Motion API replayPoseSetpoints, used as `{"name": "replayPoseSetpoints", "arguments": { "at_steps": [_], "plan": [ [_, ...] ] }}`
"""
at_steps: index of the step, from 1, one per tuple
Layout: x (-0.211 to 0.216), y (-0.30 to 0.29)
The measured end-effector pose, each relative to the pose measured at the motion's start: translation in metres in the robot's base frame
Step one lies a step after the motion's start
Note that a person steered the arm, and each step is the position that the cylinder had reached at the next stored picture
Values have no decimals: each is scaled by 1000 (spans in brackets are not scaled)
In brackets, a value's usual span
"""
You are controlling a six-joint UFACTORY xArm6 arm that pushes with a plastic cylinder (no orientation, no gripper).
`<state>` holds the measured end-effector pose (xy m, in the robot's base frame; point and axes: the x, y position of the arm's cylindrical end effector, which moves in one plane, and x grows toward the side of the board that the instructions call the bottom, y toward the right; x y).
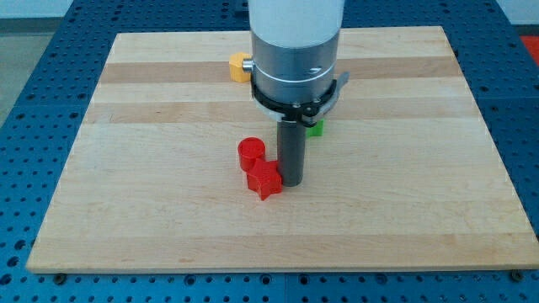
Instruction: Slide the red star slightly up
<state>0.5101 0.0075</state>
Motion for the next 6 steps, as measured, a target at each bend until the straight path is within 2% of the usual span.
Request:
{"name": "replayPoseSetpoints", "arguments": {
  "at_steps": [2, 3, 5, 6],
  "plan": [
    [5, 22],
    [42, 15],
    [25, 1],
    [18, -28]
  ]
}}
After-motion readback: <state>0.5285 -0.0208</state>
